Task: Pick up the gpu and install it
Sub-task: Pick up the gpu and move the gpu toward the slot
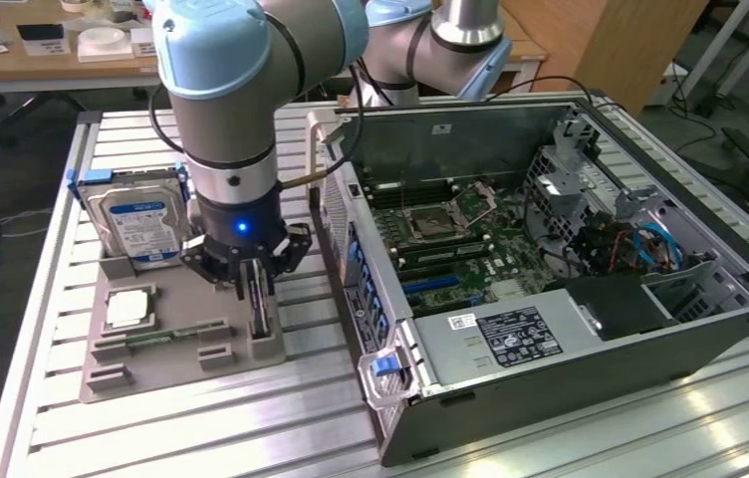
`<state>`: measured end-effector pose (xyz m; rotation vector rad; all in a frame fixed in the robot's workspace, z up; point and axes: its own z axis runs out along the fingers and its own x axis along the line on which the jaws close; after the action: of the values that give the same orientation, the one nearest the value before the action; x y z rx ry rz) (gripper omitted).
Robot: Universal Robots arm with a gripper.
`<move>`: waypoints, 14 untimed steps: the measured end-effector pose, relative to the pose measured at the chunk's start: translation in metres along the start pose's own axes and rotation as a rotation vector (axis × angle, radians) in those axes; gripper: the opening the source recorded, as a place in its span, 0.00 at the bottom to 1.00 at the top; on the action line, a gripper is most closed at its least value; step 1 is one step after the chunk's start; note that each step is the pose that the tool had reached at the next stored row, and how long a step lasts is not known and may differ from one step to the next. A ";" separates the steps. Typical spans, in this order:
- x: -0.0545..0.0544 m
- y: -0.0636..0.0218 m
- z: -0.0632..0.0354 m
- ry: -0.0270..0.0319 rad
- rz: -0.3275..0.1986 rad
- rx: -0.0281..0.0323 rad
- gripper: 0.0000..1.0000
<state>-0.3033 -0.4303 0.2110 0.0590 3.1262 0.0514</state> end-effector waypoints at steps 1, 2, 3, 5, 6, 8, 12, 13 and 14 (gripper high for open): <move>0.000 0.0000 0.0003 0.0001 0.000 -0.0007 0.42; 0.000 0.0000 0.0006 0.0003 0.000 -0.0011 0.42; 0.000 0.0001 0.0008 0.0002 -0.001 -0.0015 0.42; 0.000 0.0007 0.0010 0.0002 -0.001 -0.0016 0.42; 0.000 0.0010 0.0011 0.0002 -0.001 -0.0015 0.42; 0.000 0.0020 0.0015 0.0002 -0.001 -0.0016 0.42; 0.000 0.0023 0.0018 0.0004 -0.001 -0.0014 0.42; 0.000 0.0024 0.0018 0.0003 -0.001 -0.0014 0.41; 0.000 0.0024 0.0019 0.0002 -0.001 -0.0015 0.41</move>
<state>-0.3032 -0.4278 0.2092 0.0570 3.1263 0.0538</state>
